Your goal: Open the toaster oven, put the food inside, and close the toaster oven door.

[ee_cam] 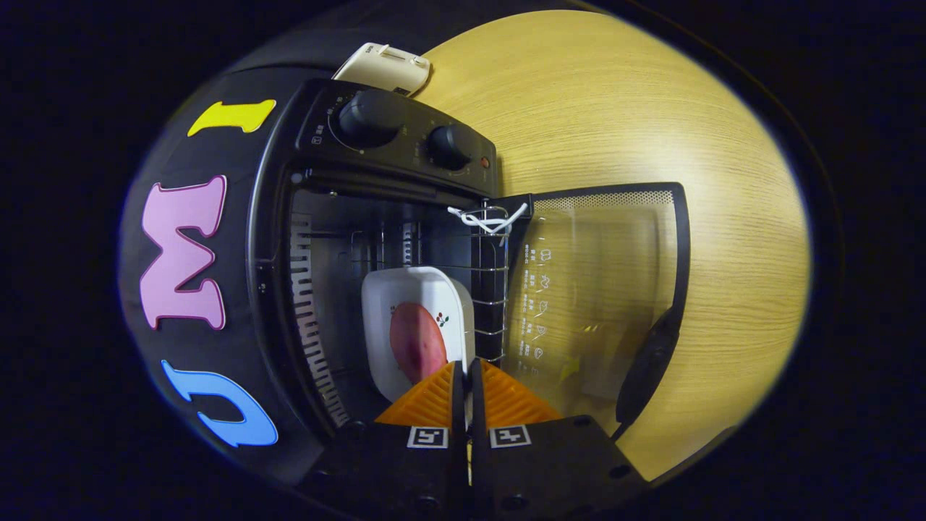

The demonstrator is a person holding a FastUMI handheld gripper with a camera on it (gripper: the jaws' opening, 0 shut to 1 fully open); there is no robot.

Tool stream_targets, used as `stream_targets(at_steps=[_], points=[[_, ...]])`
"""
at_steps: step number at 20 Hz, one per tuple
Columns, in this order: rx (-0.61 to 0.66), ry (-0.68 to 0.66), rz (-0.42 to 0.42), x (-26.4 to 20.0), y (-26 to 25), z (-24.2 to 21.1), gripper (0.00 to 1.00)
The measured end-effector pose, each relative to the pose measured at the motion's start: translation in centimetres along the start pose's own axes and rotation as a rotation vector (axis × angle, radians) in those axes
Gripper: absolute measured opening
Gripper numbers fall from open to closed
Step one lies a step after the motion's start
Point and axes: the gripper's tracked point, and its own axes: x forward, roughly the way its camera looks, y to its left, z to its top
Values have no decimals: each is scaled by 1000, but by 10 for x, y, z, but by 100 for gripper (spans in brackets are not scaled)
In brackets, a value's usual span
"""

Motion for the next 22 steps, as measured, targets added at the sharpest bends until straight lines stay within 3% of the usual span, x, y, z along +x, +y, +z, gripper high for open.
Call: stream_targets(at_steps=[2, 4, 5, 6, 7, 9, 11, 16, 22], points=[[43, 31, 44, -6, 5, -7, 12], [31, 76, 31, -9, -2, -20, 35], [7, 89, 27, -14, -5, -23, 53], [-22, 105, 28, -21, -8, -26, 61], [-47, 120, 28, -29, -10, -29, 78], [-116, 153, 13, -46, -19, -34, 99], [-266, 126, 13, -63, -28, -24, 99], [-671, 66, 150, -96, -33, 2, 99], [-1062, -30, 98, -110, -83, 30, 99]])
